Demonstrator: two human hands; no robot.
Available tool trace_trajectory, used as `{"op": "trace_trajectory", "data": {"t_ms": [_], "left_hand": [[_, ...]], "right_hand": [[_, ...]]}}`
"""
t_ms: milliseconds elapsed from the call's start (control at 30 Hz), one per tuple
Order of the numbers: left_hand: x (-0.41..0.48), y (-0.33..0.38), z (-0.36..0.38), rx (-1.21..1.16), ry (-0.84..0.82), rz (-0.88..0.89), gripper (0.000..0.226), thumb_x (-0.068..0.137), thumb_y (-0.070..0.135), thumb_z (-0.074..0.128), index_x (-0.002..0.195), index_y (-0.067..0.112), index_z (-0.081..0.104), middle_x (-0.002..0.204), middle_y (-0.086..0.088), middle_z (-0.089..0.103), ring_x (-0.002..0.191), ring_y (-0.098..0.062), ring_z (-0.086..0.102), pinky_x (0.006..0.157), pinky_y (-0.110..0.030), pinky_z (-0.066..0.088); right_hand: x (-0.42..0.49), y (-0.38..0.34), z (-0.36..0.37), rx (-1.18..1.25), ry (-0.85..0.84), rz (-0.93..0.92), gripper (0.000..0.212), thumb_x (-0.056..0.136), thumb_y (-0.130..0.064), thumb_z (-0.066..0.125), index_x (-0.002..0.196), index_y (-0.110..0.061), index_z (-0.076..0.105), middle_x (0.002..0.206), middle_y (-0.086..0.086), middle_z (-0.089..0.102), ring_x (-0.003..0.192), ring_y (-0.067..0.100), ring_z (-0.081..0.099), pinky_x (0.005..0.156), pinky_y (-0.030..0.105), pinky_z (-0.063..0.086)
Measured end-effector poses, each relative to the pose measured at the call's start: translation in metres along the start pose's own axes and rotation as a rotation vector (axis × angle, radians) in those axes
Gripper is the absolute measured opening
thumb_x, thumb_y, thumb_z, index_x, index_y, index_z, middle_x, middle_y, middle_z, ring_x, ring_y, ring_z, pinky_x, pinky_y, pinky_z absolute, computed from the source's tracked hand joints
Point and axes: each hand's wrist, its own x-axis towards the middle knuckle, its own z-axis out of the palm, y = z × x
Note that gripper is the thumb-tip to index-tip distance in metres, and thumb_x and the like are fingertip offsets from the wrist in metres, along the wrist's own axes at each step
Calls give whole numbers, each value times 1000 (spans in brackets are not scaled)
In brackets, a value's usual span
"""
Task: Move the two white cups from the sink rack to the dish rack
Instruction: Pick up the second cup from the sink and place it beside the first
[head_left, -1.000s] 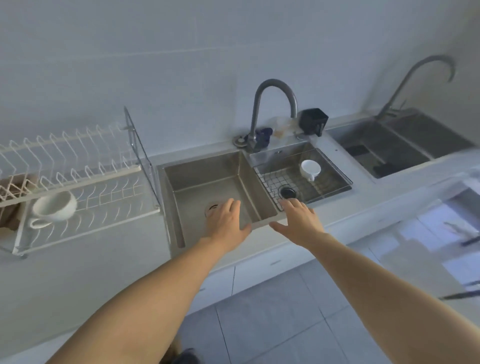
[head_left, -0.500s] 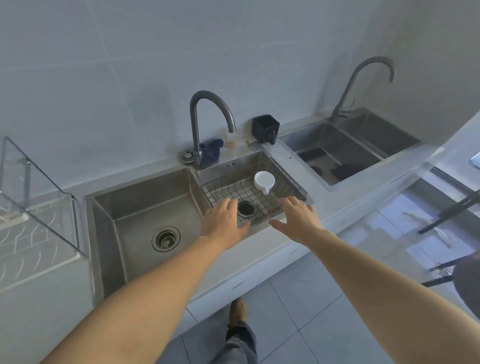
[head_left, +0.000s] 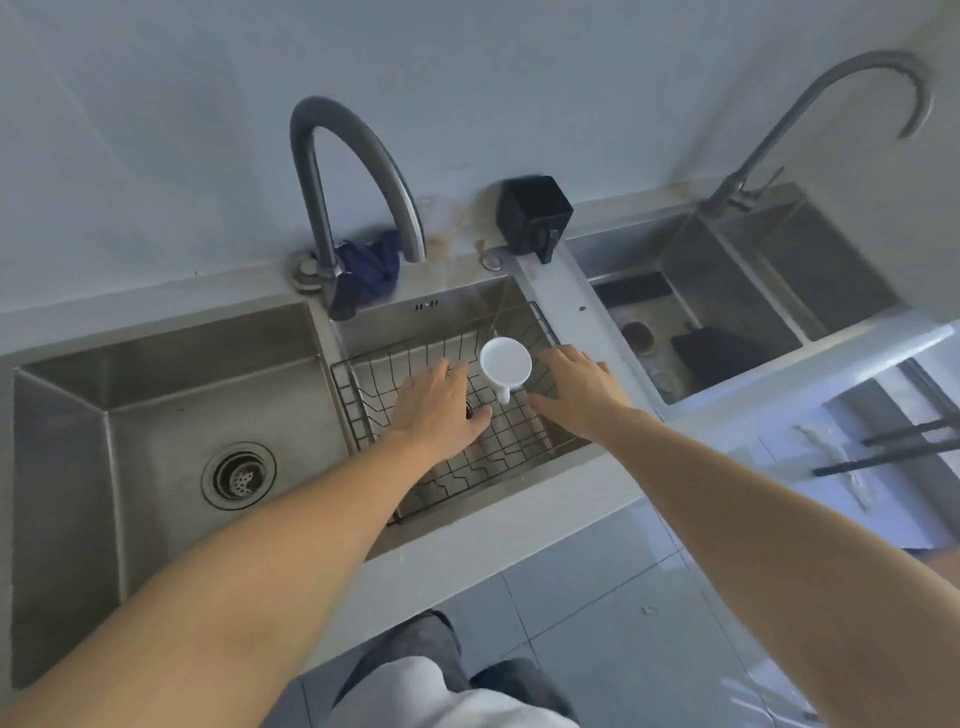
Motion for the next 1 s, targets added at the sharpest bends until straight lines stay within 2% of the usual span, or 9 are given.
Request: {"op": "trace_trajectory", "data": {"t_ms": [200,367,467,667,800,900,1000], "left_hand": [[29,10,16,-13,3,-72,73,83,67,44,134,15,49,125,-5,60,112,-24,58,91,-44,49],[39,23,36,-39,36,-189,73,78,72,35,121,15,54,110,-2,63,99,-22,61,80,-39,51],[44,36,56,-67,50,-283,67,78,70,48,115,15,55,104,0,64,93,-20,62,76,-36,51],[55,66,90,-194,120,-543,75,65,69,69,116,15,55,103,2,65,95,-17,61,73,-28,50],[64,81,109,-259,189,-713,73,62,65,78,110,13,58,97,2,64,85,-13,59,65,-25,49],[68,86,117,-285,209,-788,69,63,61,80,108,14,58,97,1,64,86,-15,59,68,-31,54],[71,90,123,-321,266,-814,66,65,54,84,111,14,59,101,0,65,89,-15,60,70,-27,51]], "right_hand": [[51,21,5,-45,-61,-101,66,79,-48,76,135,-28,47,135,-2,55,118,23,54,103,45,38],[92,36,8,-169,-189,-281,73,76,-48,77,137,-24,45,132,-1,56,119,23,53,101,43,38],[116,48,11,-248,-239,-416,78,74,-49,79,138,-21,44,131,0,56,118,22,54,102,40,39],[159,63,18,-305,-298,-668,80,70,-53,81,134,-20,47,127,1,58,115,21,56,99,39,42],[181,68,28,-322,-333,-771,82,68,-58,81,133,-20,48,124,1,60,113,21,57,98,39,44],[191,68,34,-352,-352,-837,84,66,-57,81,134,-20,48,124,1,61,113,22,58,96,38,45],[197,68,40,-305,-354,-863,84,65,-55,82,134,-21,49,122,-1,62,110,21,59,95,37,44]]}}
